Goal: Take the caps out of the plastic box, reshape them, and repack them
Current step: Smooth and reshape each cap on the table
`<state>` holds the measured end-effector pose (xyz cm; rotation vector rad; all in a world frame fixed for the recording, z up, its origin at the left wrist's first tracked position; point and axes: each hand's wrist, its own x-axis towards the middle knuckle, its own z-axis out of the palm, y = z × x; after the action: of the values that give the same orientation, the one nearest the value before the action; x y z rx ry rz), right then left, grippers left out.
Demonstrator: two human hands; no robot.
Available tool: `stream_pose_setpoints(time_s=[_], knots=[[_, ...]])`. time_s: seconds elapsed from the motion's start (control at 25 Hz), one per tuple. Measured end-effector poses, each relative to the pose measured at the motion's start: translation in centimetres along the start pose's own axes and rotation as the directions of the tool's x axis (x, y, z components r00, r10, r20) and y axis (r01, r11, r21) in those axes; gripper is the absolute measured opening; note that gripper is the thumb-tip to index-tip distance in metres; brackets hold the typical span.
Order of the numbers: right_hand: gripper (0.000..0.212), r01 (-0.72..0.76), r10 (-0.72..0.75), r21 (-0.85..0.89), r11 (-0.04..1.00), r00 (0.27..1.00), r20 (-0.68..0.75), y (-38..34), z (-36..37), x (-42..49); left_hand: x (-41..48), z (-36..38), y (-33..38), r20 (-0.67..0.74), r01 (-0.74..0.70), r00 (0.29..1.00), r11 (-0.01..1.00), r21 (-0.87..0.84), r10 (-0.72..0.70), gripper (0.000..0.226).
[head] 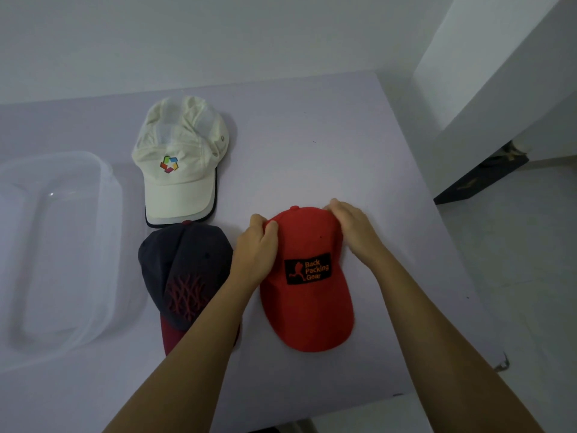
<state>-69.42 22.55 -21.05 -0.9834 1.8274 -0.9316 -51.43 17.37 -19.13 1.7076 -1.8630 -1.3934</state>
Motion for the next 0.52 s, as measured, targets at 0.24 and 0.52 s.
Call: stream_pose_setpoints(time_s=[0.24,0.52], knots=[[0.031,0.128,-0.131,-0.052,0.99,0.989,-0.067,3.4,0.6,-2.4,0.5,0.9,-0.1,-0.128,-0.057,0.991,0.997,-0.06,0.049,0.017],[0.032,0.092,-0.049,0.226,0.97,0.981,-0.19,2.2,2.9,-2.9,0.5,2.0,-0.5,-0.338,-0.071,0.938,0.997,0.041,0.08,0.021]])
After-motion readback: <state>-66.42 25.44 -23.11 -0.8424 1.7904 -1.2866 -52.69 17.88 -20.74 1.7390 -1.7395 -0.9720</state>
